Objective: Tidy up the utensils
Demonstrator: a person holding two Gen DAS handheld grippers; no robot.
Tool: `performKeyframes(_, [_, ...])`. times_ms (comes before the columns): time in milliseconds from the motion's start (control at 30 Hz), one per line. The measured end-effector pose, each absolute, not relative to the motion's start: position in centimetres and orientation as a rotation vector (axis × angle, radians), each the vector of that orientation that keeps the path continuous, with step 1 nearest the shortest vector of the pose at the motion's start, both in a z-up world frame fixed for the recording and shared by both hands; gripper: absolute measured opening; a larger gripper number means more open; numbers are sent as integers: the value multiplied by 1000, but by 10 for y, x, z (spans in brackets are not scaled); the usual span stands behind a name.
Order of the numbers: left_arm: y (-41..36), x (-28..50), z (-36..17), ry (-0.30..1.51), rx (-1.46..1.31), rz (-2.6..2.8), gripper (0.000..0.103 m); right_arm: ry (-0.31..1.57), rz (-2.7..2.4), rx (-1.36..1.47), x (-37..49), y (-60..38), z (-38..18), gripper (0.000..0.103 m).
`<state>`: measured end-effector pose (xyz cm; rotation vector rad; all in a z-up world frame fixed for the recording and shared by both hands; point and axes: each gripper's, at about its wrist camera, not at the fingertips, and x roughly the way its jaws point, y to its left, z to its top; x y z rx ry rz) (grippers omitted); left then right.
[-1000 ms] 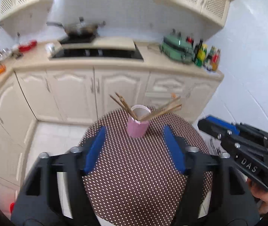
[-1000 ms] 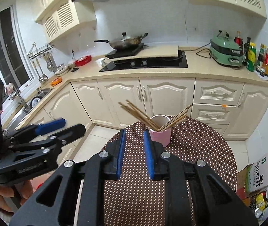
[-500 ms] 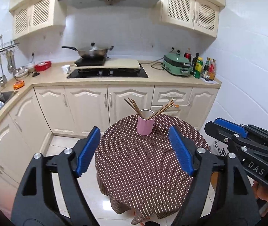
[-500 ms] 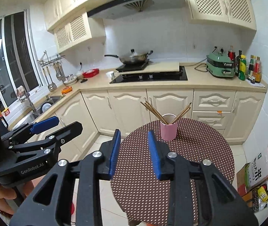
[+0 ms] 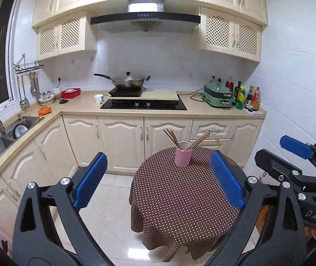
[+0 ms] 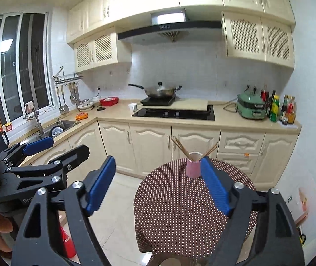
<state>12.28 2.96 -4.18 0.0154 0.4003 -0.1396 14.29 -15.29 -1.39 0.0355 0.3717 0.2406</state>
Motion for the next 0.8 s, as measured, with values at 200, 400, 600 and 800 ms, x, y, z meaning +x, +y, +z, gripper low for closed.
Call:
performKeyframes(200, [31, 95, -33, 366, 24, -105, 93, 336, 250, 32, 127, -158, -7, 88])
performKeyframes(400, [28, 74, -24, 333, 6, -74, 94, 308, 268, -16, 112, -161, 0, 92])
performKeyframes(600, [20, 57, -16, 311, 4, -46, 96, 278, 295, -18, 96, -171, 8, 93])
performKeyframes(800, [10, 39, -10, 296, 30, 3, 97, 253, 314, -10, 82, -177, 13, 94])
